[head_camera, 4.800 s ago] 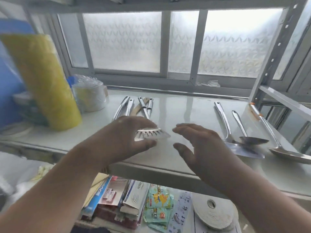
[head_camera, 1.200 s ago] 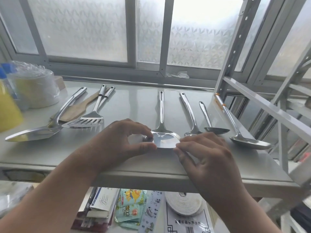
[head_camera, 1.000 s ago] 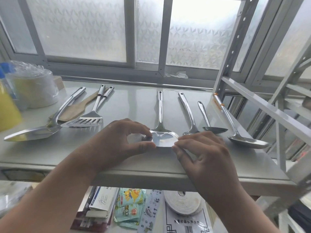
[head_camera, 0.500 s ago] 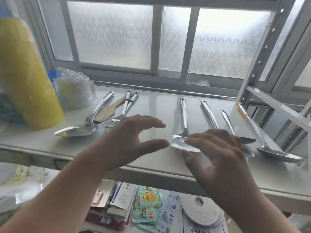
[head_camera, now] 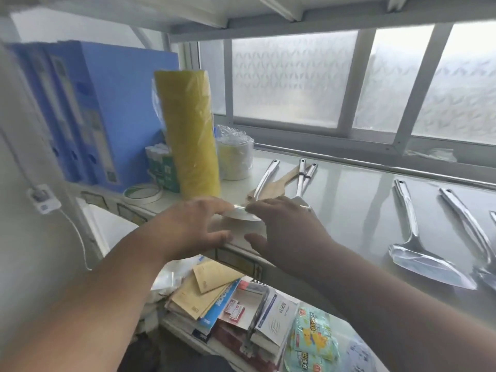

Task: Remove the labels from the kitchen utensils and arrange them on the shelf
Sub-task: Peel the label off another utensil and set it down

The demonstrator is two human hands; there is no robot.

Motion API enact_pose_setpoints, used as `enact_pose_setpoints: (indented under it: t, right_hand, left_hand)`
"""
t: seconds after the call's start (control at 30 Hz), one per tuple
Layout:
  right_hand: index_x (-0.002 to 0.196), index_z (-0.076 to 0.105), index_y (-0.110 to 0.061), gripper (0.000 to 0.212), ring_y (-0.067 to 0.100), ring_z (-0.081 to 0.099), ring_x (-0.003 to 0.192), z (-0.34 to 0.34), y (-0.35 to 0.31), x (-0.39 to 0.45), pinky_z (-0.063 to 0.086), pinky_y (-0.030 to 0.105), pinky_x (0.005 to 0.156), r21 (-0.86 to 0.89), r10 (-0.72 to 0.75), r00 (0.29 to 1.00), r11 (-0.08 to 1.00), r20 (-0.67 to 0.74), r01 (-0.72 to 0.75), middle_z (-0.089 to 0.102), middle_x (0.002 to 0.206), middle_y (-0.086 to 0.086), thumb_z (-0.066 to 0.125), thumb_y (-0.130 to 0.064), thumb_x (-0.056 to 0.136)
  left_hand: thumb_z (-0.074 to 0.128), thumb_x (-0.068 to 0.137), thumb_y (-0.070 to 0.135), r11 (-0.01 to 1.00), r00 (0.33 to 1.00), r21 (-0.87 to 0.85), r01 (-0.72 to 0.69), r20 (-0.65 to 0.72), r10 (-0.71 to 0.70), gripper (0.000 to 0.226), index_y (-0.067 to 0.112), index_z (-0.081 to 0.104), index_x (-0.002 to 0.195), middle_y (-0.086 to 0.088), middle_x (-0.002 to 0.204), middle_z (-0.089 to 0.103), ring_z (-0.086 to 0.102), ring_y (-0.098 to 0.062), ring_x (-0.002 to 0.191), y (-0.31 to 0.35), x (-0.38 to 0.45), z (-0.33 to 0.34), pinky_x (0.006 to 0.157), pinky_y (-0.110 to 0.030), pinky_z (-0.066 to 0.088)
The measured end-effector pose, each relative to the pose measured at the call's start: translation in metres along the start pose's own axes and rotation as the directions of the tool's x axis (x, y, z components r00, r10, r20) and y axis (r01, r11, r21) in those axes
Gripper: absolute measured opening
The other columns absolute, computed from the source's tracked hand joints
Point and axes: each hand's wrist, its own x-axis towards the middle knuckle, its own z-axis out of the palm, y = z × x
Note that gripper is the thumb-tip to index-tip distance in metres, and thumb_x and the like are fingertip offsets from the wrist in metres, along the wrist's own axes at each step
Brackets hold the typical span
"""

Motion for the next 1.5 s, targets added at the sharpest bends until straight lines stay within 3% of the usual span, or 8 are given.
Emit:
enact_pose_setpoints:
  t: [0.13,0.23,0.3,0.47,0.67,0.9,1.3,1.5]
  right_hand:
    - [0.091,0.062,-0.025,0.012,0.031,0.062,0.098,0.016,-0.004,0.024,0.034,0.035,0.069,-0.138,0.009,1.0,0.99,0.006,-0.008,0.067,0.097,0.0,0.05,-0.022,0.09]
    - [0.077,0.064,-0.021,0.041,0.033,0.061,0.076,0.023,-0.003,0.023,0.027,0.032,0.065,-0.154,-0.099,0.986,0.985,-0.132,0.078,0.064,0.074,0.003,0.024,-0.012,0.076]
    - [0.075,0.067,-0.018,0.037,0.031,0.06,0.066,0.019,-0.003,0.019,0.029,0.029,0.063,-0.148,-0.145,0.954,0.983,-0.261,0.109,0.064,0.063,-0.001,0.034,-0.004,0.072]
    - [0.102,0.076,-0.019,0.025,0.027,0.066,0.078,-0.005,0.013,0.003,0.051,0.035,0.074,-0.149,-0.151,0.881,0.985,-0.449,0.093,0.078,0.086,-0.005,0.069,-0.005,0.083]
    - [0.108,0.078,-0.017,0.028,0.024,0.071,0.09,-0.04,0.046,-0.029,0.052,0.038,0.08,-0.179,-0.17,0.779,0.981,-0.603,0.076,0.079,0.101,-0.005,0.073,-0.002,0.085]
    - [0.109,0.078,-0.018,0.026,0.026,0.071,0.086,-0.058,0.092,-0.076,0.052,0.037,0.078,-0.197,-0.013,0.838,0.974,-0.546,-0.113,0.08,0.093,-0.003,0.069,-0.004,0.089]
    - [0.104,0.076,-0.024,0.025,0.025,0.068,0.08,-0.045,0.104,-0.118,0.053,0.036,0.075,-0.209,0.166,0.916,0.944,-0.366,-0.255,0.076,0.084,-0.005,0.065,-0.009,0.088]
    - [0.103,0.075,-0.027,0.026,0.022,0.068,0.08,-0.044,0.102,-0.131,0.05,0.036,0.075,-0.188,0.209,0.902,0.936,-0.379,-0.296,0.074,0.081,-0.006,0.06,-0.013,0.088]
  left_hand:
    - [0.067,0.098,0.041,1.0,0.985,-0.011,-0.024,-0.173,0.022,0.029,0.037,0.073,0.126,0.017,0.126,0.073,0.068,-0.012,0.115,-0.007,0.009,0.014,0.096,-0.038,0.056]
    - [0.064,0.098,0.04,0.994,0.933,-0.012,-0.105,-0.347,0.095,0.023,0.031,0.081,0.11,0.011,0.105,0.08,0.076,-0.019,0.093,-0.013,0.011,0.025,0.079,-0.043,0.062]
    - [0.057,0.103,0.039,0.978,0.85,0.077,-0.192,-0.485,0.205,0.028,0.024,0.081,0.108,0.004,0.096,0.08,0.077,-0.025,0.081,-0.009,0.007,0.027,0.067,-0.044,0.062]
    - [0.063,0.107,0.023,0.915,0.59,0.279,-0.291,-0.7,0.401,0.025,0.004,0.08,0.108,-0.009,0.097,0.082,0.077,-0.028,0.074,0.025,-0.002,0.015,0.06,-0.042,0.063]
    - [0.067,0.105,0.016,0.86,0.462,0.299,-0.414,-0.744,0.482,0.018,0.002,0.079,0.104,-0.009,0.105,0.081,0.079,-0.029,0.083,0.076,0.022,0.013,0.063,-0.044,0.063]
    - [0.068,0.104,0.021,0.804,0.468,0.227,-0.55,-0.713,0.522,0.017,0.008,0.079,0.106,-0.005,0.098,0.081,0.078,-0.03,0.079,0.132,0.06,0.046,0.062,-0.044,0.062]
    - [0.072,0.099,0.016,0.739,0.514,0.13,-0.661,-0.64,0.572,0.01,0.011,0.08,0.103,0.0,0.1,0.081,0.076,-0.028,0.076,0.152,0.058,0.084,0.062,-0.041,0.06]
    - [0.073,0.1,0.027,0.705,0.626,-0.119,-0.699,-0.579,0.522,0.012,0.022,0.081,0.106,0.014,0.107,0.08,0.078,-0.014,0.089,0.152,0.056,0.086,0.072,-0.038,0.062]
